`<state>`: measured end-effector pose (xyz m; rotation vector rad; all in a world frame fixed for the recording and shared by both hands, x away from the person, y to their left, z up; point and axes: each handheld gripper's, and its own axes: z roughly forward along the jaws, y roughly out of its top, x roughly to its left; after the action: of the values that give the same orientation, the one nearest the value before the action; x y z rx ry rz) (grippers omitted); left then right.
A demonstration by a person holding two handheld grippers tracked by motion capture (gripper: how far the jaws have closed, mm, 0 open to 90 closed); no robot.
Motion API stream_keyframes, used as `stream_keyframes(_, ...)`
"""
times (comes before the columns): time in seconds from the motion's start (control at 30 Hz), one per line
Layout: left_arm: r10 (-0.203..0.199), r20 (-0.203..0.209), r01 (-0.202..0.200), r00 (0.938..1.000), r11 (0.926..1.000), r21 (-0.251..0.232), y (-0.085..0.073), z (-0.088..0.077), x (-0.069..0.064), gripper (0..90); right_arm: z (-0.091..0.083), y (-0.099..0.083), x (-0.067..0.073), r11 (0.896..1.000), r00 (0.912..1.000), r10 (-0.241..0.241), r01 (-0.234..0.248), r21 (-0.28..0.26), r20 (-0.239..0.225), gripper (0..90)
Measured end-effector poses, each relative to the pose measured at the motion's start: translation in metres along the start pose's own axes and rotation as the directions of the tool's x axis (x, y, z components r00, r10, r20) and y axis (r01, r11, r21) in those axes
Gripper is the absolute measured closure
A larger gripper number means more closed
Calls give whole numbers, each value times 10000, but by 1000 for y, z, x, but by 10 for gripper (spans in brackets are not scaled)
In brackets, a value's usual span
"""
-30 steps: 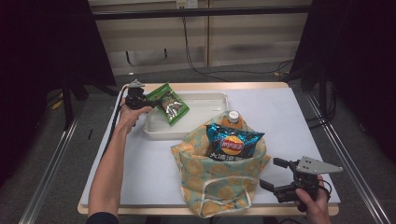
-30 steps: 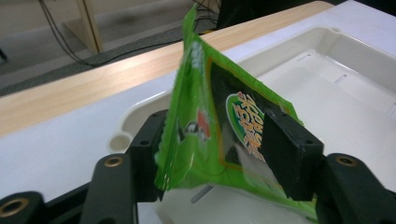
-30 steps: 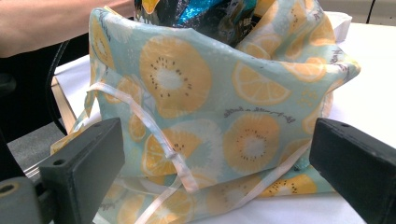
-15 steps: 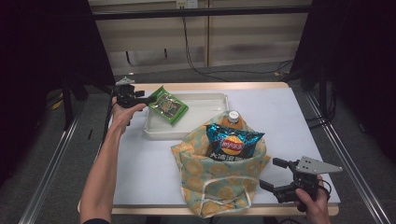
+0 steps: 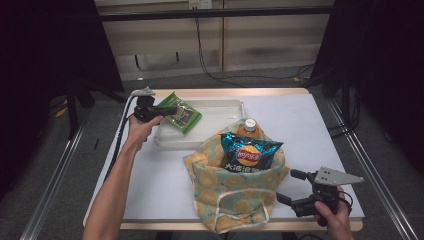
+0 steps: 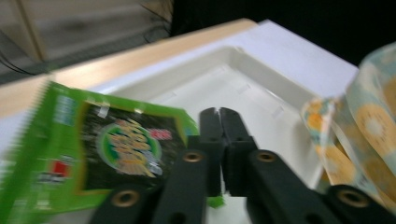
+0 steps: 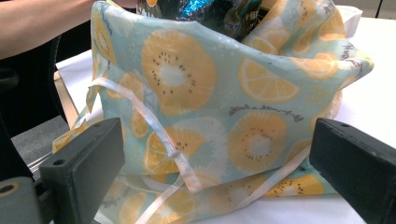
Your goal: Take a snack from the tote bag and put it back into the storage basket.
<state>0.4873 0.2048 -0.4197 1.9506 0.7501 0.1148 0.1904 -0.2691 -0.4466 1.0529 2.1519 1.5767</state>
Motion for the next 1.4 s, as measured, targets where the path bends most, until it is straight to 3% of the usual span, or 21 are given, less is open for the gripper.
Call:
stream_keyframes(0.07,161,282,-179,9995,9978,645,-4,10,-5,900,0,0,0,10000,10000,-20,20,0,14,28)
stream_keyframes(0.13,480,229,-505,9986,9913,1218,-6,20,-9,900,0,0,0,10000,10000,-28,28,-13,35,28)
stream_keyframes(0.4,421,192,-453,9989,9745,2198,-18,49,-6,900,0,0,0,10000,10000,-35,35,68,-22,29)
stream_keyframes(0.53,774,45,-754,9970,9539,2905,-21,59,-5,900,0,0,0,10000,10000,-35,35,60,-28,28)
stream_keyframes(0.6,667,56,-655,9978,9552,2887,-20,61,-4,900,0,0,0,10000,10000,-14,14,79,-21,28)
stream_keyframes(0.67,697,34,-673,9976,9493,3071,-19,62,-3,900,0,0,0,10000,10000,14,-14,75,-4,28)
stream_keyframes(0.77,861,-124,-765,9962,9352,3458,-17,61,-1,900,0,0,0,10000,10000,12,-12,77,-26,28)
stream_keyframes(0.83,829,-283,-675,9962,9322,3555,-18,60,3,900,-1,0,0,10000,10000,4,-3,72,-76,28)
stream_keyframes(0.87,1076,-230,-904,9939,9179,3863,-18,59,7,900,-1,0,0,9999,9999,-15,17,101,-143,28)
stream_keyframes(0.9,993,-358,-781,9944,9203,3834,-19,59,8,900,-1,0,0,10000,9999,-4,5,86,-153,28)
stream_keyframes(0.93,711,-545,-466,9960,9311,3617,-20,59,8,900,-1,0,0,10000,9999,-4,6,80,-151,28)
stream_keyframes(0.97,673,-543,-426,9963,9283,3693,-19,59,10,900,-1,0,0,10000,9999,-13,14,87,-126,28)
stream_keyframes(1.0,867,-561,-575,9947,9163,3964,-18,57,13,900,-1,0,0,9999,9999,27,-26,100,-101,28)
stream_keyframes(1.07,896,-677,-540,9937,9097,4119,-16,55,16,900,-1,0,0,9999,9999,37,-35,108,-109,28)
stream_keyframes(1.17,694,-1054,-230,9920,9207,3895,-15,54,21,900,0,0,-1,9999,9999,86,-85,116,-111,28)
stream_keyframes(1.23,666,-1136,-171,9913,9205,3903,-15,53,24,900,1,0,-1,9999,9999,45,-44,129,-124,28)
stream_keyframes(1.27,707,-1132,-195,9911,9158,4011,-15,53,26,900,1,0,-1,9999,9999,39,-37,145,-130,28)
stream_keyframes(1.3,455,-1246,51,9912,9257,3781,-16,55,26,900,1,0,-1,9999,9999,45,-43,127,-151,28)
stream_keyframes(1.33,694,-1241,-140,9898,9161,4006,-14,55,29,900,1,0,-1,9999,9999,49,-47,126,-156,28)
stream_keyframes(1.37,262,-1513,306,9881,9321,3608,-15,58,27,900,1,0,-1,9999,9999,82,-80,148,-129,28)
stream_keyframes(1.4,389,-1501,217,9879,9237,3825,-13,59,29,900,1,0,-1,9999,9999,89,-87,133,-138,28)
